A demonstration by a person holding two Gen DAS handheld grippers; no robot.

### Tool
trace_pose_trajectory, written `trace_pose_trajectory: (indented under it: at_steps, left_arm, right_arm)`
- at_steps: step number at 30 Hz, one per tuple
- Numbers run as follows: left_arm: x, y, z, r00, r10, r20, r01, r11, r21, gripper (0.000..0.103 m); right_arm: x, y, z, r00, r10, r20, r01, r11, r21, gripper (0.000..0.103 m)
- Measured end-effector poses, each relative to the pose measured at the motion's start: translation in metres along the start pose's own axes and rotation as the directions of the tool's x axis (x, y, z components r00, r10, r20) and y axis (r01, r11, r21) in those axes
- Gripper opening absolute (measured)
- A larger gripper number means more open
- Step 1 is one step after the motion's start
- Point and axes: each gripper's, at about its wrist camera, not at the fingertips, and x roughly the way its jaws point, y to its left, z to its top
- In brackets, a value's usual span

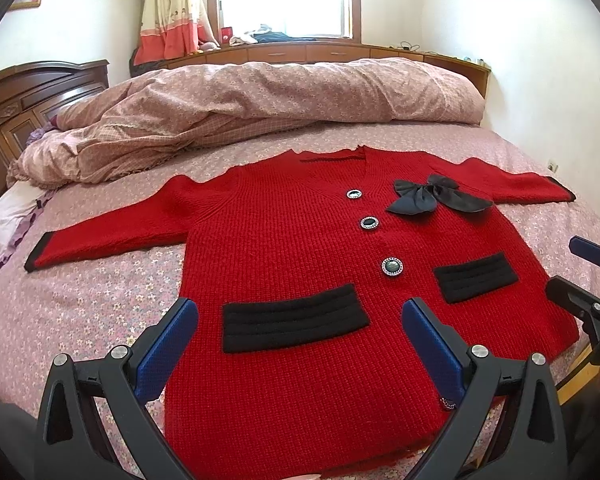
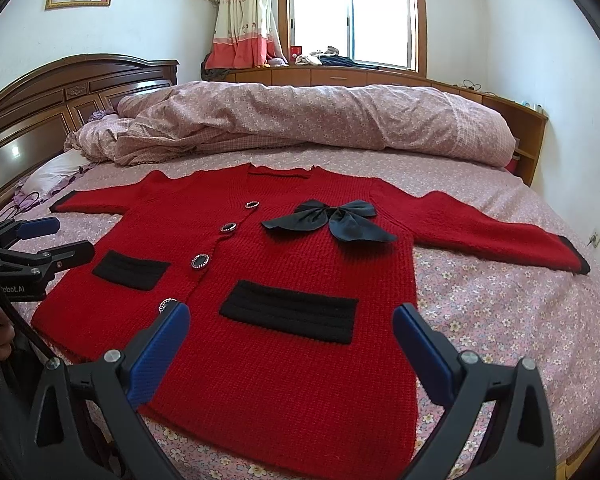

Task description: Fold small clothes

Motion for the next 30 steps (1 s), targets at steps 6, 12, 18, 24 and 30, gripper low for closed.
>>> trace_pose_trajectory:
  at_steps: [6, 12, 18, 24, 30]
  left_arm:
    - [-0.0023, -0.0007, 0.0013, 1.000, -0.001, 0.006, 0.001, 1.000, 0.006, 0.099]
    - [-0.0021, -0.0017, 0.0022, 1.000, 0.000, 0.003, 0.000, 1.000, 0.003, 0.099]
    - [-0.0023, -0.0024, 0.0021, 1.000, -0.002, 0.002, 0.002, 1.000, 0.005, 0.099]
    - [-0.0022, -0.0029, 0.0019, 1.000, -0.001, 0.002, 0.001, 1.000, 0.006, 0.099]
    - [-0.0023, -0.0027, 0.0019, 1.000, -0.002, 0.002, 0.002, 1.000, 0.004, 0.099]
  right_arm:
    - [0.0003, 0.0001, -0.0003, 1.000, 0.002, -0.002, -0.002, 1.000, -0.001, 0.103]
    - [0.0013, 0.0002, -0.0004, 1.000, 0.002, -0.003, -0.002, 1.000, -0.002, 0.103]
    - [0.0017, 0.0008, -0.0008, 1.000, 0.002, -0.003, -0.002, 1.000, -0.003, 0.103]
    - [0.0021, 0.0011, -0.0012, 1.000, 0.002, -0.004, -0.002, 1.000, -0.004, 0.103]
    - [0.0023, 0.0013, -0.0012, 1.000, 0.000, -0.004, 0.000, 1.000, -0.004, 0.103]
